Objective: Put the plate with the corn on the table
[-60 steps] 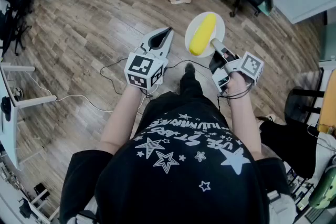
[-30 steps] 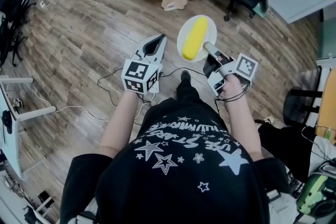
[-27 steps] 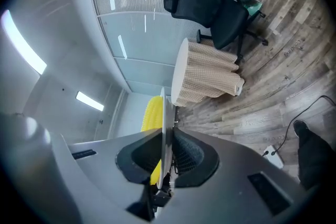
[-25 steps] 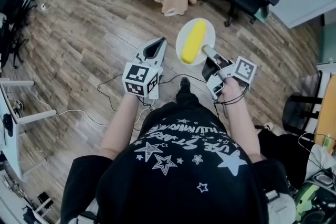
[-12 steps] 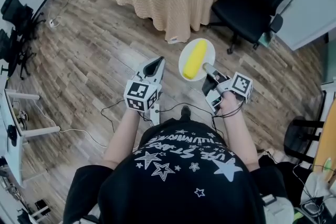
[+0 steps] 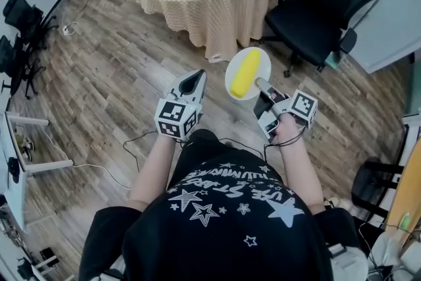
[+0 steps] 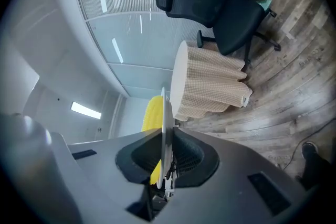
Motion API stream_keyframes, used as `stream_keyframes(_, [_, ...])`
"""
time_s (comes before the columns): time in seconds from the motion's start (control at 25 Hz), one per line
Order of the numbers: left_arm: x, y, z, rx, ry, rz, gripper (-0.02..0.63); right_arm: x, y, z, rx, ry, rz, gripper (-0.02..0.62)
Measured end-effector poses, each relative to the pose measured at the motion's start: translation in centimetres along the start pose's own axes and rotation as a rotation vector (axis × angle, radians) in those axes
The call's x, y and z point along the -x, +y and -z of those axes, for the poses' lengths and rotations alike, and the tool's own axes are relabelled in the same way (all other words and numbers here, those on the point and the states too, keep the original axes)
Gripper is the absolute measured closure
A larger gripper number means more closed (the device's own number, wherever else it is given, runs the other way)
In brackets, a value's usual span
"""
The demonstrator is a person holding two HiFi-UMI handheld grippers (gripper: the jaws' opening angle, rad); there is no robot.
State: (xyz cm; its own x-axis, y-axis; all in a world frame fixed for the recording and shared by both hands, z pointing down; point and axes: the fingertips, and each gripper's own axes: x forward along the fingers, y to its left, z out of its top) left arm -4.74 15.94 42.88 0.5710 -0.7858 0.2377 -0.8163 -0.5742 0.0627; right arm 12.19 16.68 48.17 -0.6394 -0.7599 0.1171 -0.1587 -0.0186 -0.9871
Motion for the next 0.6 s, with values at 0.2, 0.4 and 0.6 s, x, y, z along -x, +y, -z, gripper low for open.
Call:
stream_keyframes(0.2, [-0.9, -0.3, 0.2, -0.014, 0.026, 0.016, 0.598, -0.3, -0.1, -1.5, 0.004, -0.003, -0.002, 0.546])
stream_keyframes(0.4, [-2.5, 1.7, -0.2, -0.016, 0.032, 0.025, 0.598, -2.1, -0.2, -2.6, 0.004, -0.016, 0.001, 0.546])
stream_keyframes(0.6, [-5.4, 3.6, 0.1, -0.014, 0.033, 0.067, 0.598, -4.2, -0.6, -4.0, 0.011, -0.036, 0.010, 0.546])
